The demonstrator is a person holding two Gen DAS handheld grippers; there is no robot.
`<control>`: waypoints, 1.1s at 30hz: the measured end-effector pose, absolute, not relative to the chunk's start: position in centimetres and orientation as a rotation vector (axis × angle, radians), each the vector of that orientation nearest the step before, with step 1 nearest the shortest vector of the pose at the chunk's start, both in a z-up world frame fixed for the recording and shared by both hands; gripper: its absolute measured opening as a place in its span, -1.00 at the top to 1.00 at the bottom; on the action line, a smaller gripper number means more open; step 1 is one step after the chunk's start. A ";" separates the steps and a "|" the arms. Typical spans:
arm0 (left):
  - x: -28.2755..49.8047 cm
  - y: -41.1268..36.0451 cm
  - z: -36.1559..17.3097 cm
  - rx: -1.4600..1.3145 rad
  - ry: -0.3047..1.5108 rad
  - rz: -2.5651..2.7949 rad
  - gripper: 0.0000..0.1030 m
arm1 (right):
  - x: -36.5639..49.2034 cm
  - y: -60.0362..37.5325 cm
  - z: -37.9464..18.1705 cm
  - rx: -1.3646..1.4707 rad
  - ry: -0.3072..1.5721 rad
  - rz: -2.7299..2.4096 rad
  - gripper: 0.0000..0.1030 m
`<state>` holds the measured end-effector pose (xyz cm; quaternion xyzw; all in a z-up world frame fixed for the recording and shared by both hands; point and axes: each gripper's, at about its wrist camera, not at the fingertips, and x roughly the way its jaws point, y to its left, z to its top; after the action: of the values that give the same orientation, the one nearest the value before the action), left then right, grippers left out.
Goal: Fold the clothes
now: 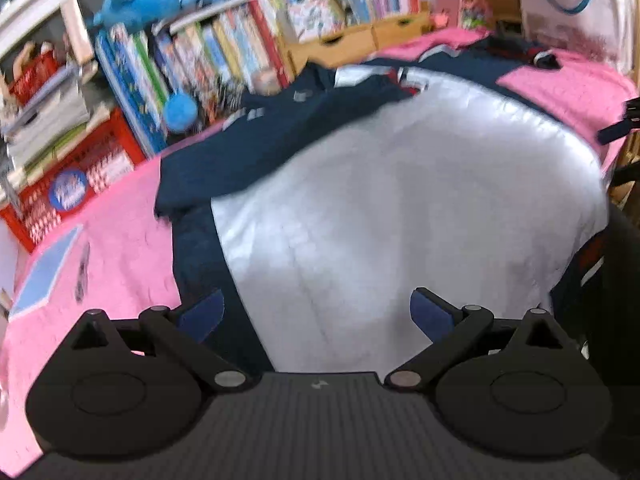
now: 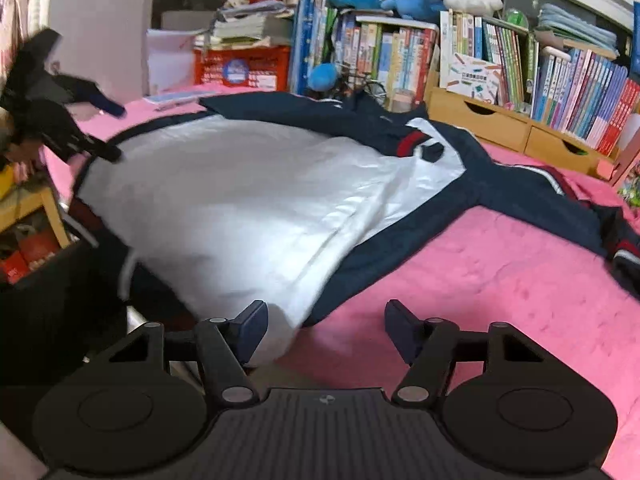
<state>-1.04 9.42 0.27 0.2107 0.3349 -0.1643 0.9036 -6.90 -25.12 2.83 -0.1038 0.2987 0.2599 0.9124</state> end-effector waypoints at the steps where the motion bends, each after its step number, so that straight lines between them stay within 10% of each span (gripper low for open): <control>1: -0.9 9.7 -0.1 0.419 0.714 -0.326 -0.97 | -7.3 -24.9 2.7 -0.197 0.618 0.549 -0.27; 10: -5.5 10.3 0.7 0.369 0.717 -0.393 -0.96 | -8.2 -19.8 -1.4 -0.172 0.670 0.502 -0.76; 12: -6.5 10.2 0.5 0.354 0.727 -0.410 -0.96 | -7.4 -20.5 -2.0 -0.032 0.721 0.501 -0.48; 14: -7.6 9.6 -0.2 0.366 0.742 -0.429 -0.96 | -6.7 -21.2 -2.3 0.095 0.777 0.502 0.29; 33: -11.0 6.9 -3.1 0.423 0.619 -0.141 -0.91 | -6.4 -25.0 5.7 0.692 0.681 0.674 0.41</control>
<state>-11.01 6.93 -3.10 0.2065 0.3020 -0.0689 0.9281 -6.44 -24.98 5.65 0.3262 0.3212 0.3178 0.8303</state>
